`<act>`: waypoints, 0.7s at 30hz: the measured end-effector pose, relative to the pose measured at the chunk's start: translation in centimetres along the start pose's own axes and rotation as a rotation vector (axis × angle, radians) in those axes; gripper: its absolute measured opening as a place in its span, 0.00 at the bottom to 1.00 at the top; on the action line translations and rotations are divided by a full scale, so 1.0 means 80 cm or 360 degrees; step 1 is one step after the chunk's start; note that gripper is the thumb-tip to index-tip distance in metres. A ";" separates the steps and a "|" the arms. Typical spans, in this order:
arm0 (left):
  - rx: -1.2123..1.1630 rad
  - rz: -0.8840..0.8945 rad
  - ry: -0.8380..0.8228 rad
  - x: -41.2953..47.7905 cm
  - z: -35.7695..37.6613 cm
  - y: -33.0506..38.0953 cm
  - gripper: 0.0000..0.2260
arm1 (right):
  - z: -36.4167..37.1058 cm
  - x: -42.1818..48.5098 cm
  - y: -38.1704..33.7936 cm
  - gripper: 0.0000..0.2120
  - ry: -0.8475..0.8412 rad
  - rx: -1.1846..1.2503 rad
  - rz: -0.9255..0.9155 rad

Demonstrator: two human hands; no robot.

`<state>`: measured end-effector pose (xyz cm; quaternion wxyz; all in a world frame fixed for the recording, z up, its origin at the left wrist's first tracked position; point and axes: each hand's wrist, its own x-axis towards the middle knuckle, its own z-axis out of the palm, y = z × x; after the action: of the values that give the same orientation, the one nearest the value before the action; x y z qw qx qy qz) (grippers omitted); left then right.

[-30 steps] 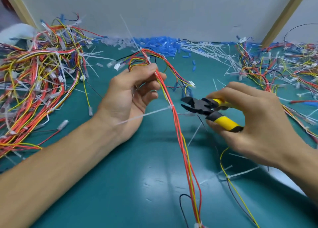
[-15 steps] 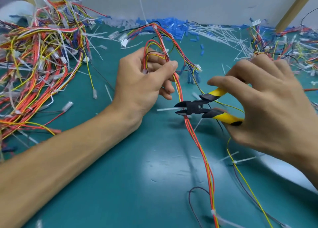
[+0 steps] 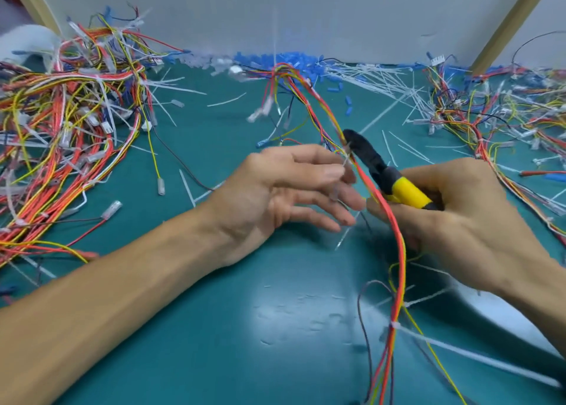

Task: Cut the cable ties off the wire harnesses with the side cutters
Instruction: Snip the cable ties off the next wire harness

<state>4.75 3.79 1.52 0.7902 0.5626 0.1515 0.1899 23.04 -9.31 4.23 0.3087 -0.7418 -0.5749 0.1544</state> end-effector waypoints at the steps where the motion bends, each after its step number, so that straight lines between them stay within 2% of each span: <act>1: 0.0061 0.0012 -0.0057 0.000 0.002 -0.001 0.12 | -0.002 0.001 0.000 0.25 0.0029 0.0015 0.0006; 3: 0.0091 0.0043 -0.0091 0.000 0.008 -0.005 0.08 | -0.003 0.000 -0.001 0.28 0.0022 0.0032 -0.0001; 5: 0.0107 0.0062 -0.0086 0.001 0.013 -0.008 0.05 | -0.001 -0.002 -0.001 0.27 -0.0016 0.0047 -0.0008; 9: 0.0073 0.0069 -0.0064 0.000 0.012 -0.009 0.08 | 0.005 -0.002 0.003 0.21 -0.0038 -0.0007 -0.0041; 14: 0.0068 0.0146 0.0024 0.002 0.014 -0.011 0.06 | 0.002 -0.001 0.013 0.20 0.0072 -0.0138 -0.0107; 18: 0.0166 0.0247 0.0159 0.004 0.017 -0.016 0.13 | -0.001 0.005 0.023 0.14 0.0247 -0.0304 -0.0190; 21: 0.0304 0.0380 0.0295 0.004 0.018 -0.020 0.16 | 0.001 0.007 0.024 0.07 0.0263 -0.0285 -0.0293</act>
<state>5.92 2.25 0.49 0.6878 0.6292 0.1730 0.3181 24.62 -9.08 3.03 0.3004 -0.7207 -0.6247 0.0120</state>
